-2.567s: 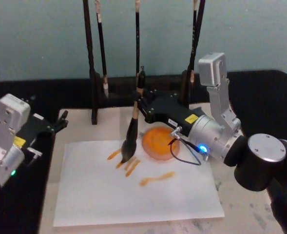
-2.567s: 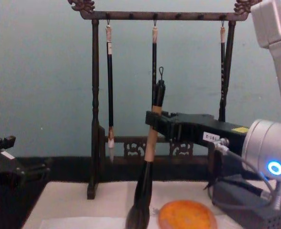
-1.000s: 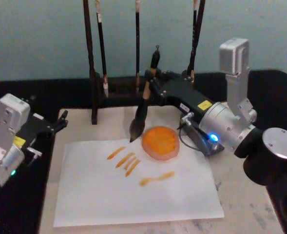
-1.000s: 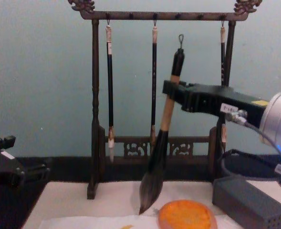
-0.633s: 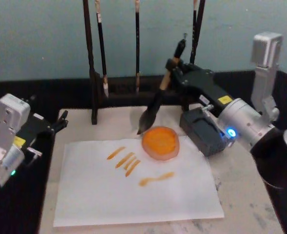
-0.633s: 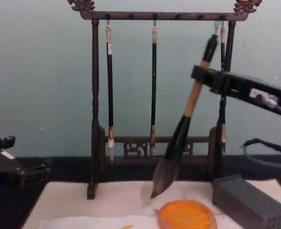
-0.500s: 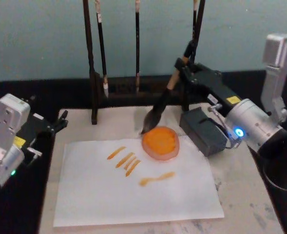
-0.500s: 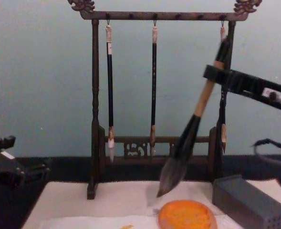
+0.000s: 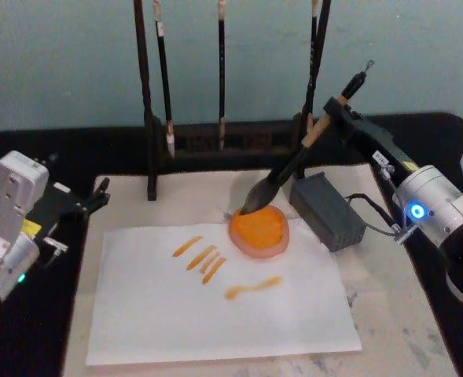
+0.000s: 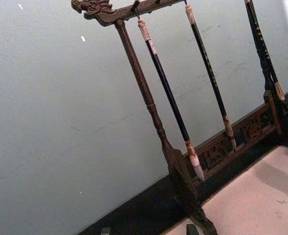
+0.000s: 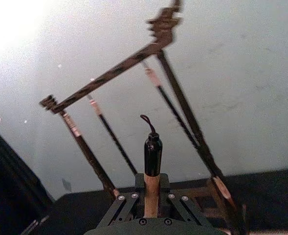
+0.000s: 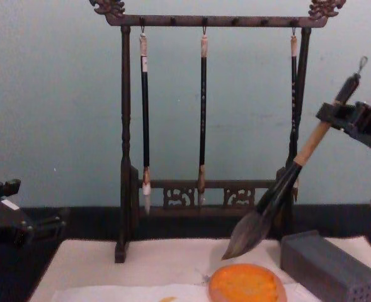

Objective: Pick up the brush from the inkstone, write on the paper, then place the brush back to its original position.

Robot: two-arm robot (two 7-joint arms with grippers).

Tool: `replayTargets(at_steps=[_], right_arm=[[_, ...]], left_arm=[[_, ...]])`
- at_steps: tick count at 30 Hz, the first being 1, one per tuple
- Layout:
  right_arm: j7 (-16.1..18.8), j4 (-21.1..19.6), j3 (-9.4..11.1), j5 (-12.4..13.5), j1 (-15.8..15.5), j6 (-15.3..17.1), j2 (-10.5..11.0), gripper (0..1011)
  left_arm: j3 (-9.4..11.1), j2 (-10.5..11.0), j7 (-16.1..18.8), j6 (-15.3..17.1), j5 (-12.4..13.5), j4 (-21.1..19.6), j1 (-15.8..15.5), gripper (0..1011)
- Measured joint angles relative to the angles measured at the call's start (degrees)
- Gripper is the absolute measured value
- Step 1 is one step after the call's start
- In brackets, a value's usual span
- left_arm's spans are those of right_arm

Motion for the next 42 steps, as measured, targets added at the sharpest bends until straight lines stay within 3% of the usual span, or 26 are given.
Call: replayTargets(at_steps=[10, 24, 42], right_arm=[[-0.38, 5.22, 2.42, 8.03, 1.92, 3.29, -0.89, 177], [-1.38, 12.21, 3.47, 14.76, 5.22, 6.4, -1.14, 177], [-2.04, 19.67, 2.08, 18.63, 8.65, 6.93, -0.95, 176]], left_arm=[[0.0, 0.0, 0.0, 0.0, 0.0, 0.0, 0.0, 1001], [0.0, 0.0, 0.01, 0.0, -0.01, 0.0, 0.0, 1001], [0.0, 0.0, 0.0, 0.0, 0.0, 0.0, 0.0, 1001]])
